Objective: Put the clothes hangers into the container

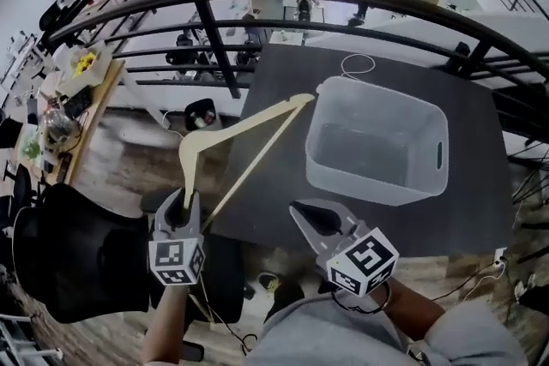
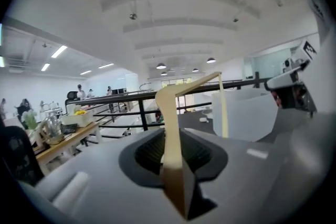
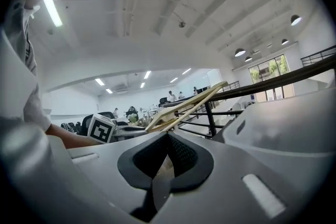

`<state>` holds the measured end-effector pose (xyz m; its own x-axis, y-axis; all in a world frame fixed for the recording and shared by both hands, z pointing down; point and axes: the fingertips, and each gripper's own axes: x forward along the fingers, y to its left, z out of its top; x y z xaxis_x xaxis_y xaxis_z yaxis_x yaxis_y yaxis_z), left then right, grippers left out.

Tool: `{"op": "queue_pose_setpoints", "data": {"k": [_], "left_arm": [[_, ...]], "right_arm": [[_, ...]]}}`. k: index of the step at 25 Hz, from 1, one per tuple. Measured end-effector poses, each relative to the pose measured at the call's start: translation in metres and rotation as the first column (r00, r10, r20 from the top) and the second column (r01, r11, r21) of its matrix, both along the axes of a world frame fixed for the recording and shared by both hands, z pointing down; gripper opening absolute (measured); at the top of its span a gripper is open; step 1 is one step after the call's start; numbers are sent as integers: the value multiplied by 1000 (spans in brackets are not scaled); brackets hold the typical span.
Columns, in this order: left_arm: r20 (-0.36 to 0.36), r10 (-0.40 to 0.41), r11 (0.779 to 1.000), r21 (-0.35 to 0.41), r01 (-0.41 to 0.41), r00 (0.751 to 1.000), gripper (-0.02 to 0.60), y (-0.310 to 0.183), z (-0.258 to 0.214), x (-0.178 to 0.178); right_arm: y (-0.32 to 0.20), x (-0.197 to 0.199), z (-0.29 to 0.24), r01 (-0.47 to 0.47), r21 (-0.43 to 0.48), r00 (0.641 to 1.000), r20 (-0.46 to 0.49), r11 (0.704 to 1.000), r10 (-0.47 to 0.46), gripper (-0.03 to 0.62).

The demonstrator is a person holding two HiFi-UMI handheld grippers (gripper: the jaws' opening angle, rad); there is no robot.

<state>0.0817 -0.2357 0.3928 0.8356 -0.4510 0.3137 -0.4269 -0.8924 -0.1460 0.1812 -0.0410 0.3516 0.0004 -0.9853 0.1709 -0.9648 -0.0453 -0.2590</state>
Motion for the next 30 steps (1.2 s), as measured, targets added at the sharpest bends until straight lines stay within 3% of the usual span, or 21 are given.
{"op": "queue_pose_setpoints", "data": {"k": [5,12,18,26,30], "left_arm": [[51,187,980,54,-189,981,89,48,-12,82],[170,368,913,120,-390,914,89,109,-15,170],[305,450,853,131,-506,839,89,156,-7,227],[453,487,787,143,-600,747,89,162,-7,252],[489,465,777,175,-605,739,89,169,-10,251]], "right_arm": [[55,47,-7,-130,25,992,1,991,130,0],[126,107,-3,-280,54,960,25,958,279,0],[180,156,1,-348,68,937,40,935,346,0],[220,197,10,-407,75,913,55,910,404,0],[241,204,18,-418,83,907,82,904,412,0]]}}
